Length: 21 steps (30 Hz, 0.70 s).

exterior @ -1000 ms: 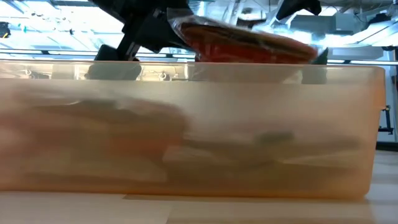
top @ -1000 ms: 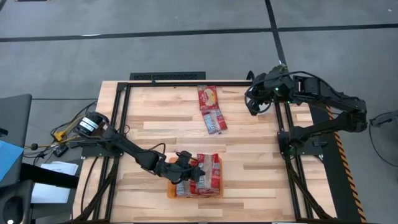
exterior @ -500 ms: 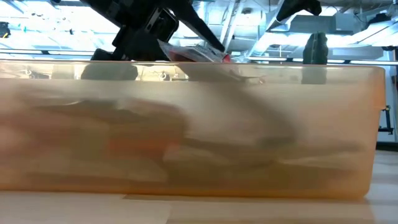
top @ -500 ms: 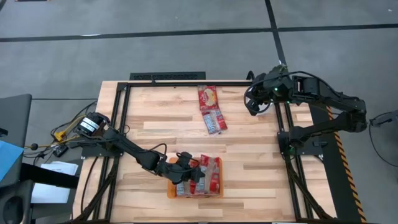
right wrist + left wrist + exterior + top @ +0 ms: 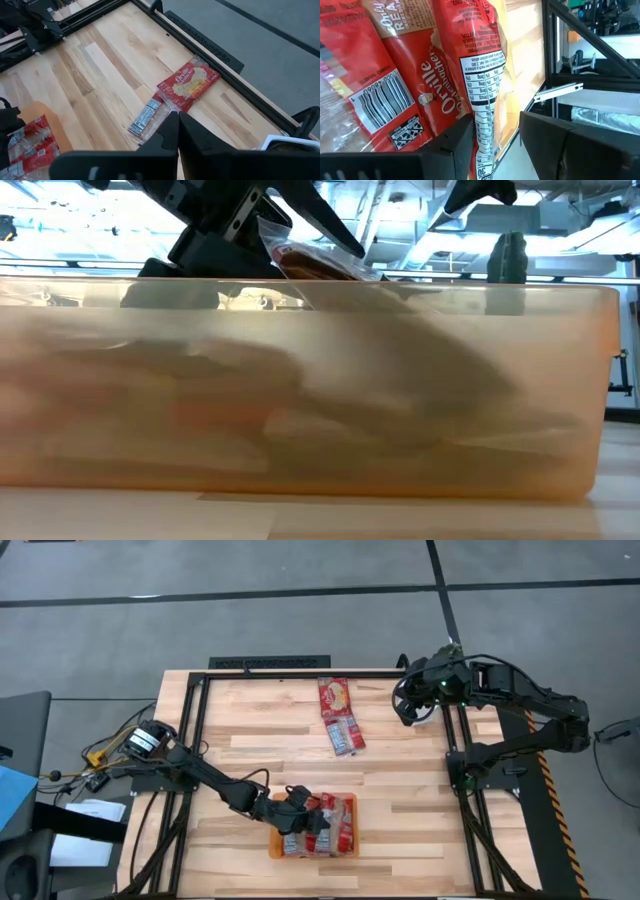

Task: Sort popcorn bags into baskets
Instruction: Put the red popcorn bag into the orange bin

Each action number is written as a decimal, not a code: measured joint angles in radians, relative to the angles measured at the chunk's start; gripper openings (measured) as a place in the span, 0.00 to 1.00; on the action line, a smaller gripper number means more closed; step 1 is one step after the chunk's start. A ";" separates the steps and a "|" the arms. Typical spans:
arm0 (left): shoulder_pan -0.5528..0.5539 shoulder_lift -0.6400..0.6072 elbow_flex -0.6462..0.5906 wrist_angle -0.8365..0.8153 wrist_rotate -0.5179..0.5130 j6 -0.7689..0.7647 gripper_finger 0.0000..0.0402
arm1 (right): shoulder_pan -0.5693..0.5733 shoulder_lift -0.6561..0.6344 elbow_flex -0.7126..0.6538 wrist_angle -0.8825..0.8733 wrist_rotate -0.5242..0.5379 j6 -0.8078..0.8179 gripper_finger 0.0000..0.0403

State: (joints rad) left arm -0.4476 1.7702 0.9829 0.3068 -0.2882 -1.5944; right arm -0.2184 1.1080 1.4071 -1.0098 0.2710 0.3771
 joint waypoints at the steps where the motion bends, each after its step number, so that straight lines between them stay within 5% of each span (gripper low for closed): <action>1: 0.006 0.000 0.000 -0.001 0.017 0.002 0.36 | 0.000 0.000 0.000 0.000 0.000 0.000 0.05; 6: 0.035 -0.035 0.000 -0.019 0.121 0.055 0.37 | 0.000 0.000 0.000 0.000 -0.006 0.014 0.05; 21: 0.141 -0.141 -0.001 -0.155 0.063 0.142 0.34 | 0.011 0.027 -0.006 -0.007 0.017 0.018 0.08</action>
State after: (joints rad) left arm -0.3069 1.6294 0.9815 0.1514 -0.2252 -1.4520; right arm -0.2073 1.1349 1.4014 -1.0166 0.2882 0.3953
